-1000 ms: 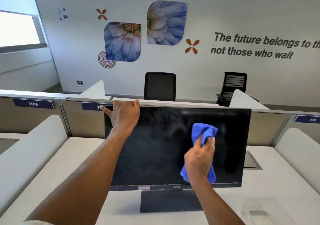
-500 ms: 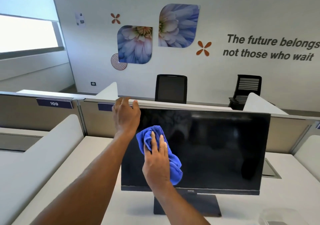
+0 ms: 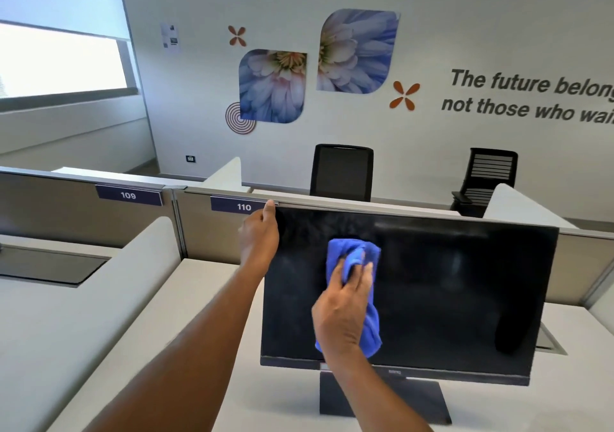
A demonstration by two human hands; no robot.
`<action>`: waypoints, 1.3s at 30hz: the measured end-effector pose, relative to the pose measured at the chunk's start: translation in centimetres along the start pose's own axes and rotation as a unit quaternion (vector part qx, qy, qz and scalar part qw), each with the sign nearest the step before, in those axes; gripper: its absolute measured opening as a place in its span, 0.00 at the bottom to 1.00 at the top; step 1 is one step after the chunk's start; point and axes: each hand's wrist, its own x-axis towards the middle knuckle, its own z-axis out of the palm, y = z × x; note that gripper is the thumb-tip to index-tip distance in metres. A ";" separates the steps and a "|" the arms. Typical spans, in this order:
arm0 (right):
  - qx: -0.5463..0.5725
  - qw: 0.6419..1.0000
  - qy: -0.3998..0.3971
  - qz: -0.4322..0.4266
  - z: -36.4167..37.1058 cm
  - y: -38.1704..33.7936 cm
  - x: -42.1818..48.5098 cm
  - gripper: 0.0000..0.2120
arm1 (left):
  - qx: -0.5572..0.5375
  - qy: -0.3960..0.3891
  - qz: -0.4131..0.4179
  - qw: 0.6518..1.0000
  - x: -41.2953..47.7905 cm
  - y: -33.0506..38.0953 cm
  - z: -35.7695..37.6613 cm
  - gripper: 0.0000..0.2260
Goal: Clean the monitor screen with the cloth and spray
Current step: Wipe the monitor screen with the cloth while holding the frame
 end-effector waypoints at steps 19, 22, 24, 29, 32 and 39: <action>-0.008 0.958 0.047 -0.284 -1.3 -5.7 2.0 0.26 | -0.041 -0.037 -0.004 0.998 1.5 -0.9 -0.9 0.26; -0.054 0.937 0.033 -0.343 0.2 -4.3 -0.3 0.23 | -0.033 -0.033 -0.004 0.999 1.3 -0.7 -1.2 0.27; -0.082 0.922 0.002 -0.377 1.5 -3.2 -2.2 0.22 | -0.026 -0.029 -0.004 0.999 1.3 -0.7 -1.3 0.28; -0.137 0.893 -0.067 -0.424 3.3 -1.1 -5.7 0.22 | -0.045 -0.033 -0.006 0.998 1.3 -1.0 -1.2 0.29; -0.130 0.897 -0.044 -0.419 2.1 -1.5 -4.8 0.22 | -0.049 -0.032 -0.003 0.998 1.2 -0.9 -1.2 0.28; -0.062 0.942 0.032 -0.329 -2.2 -5.3 2.7 0.24 | -0.043 -0.051 0.004 0.998 1.8 -1.2 -1.2 0.25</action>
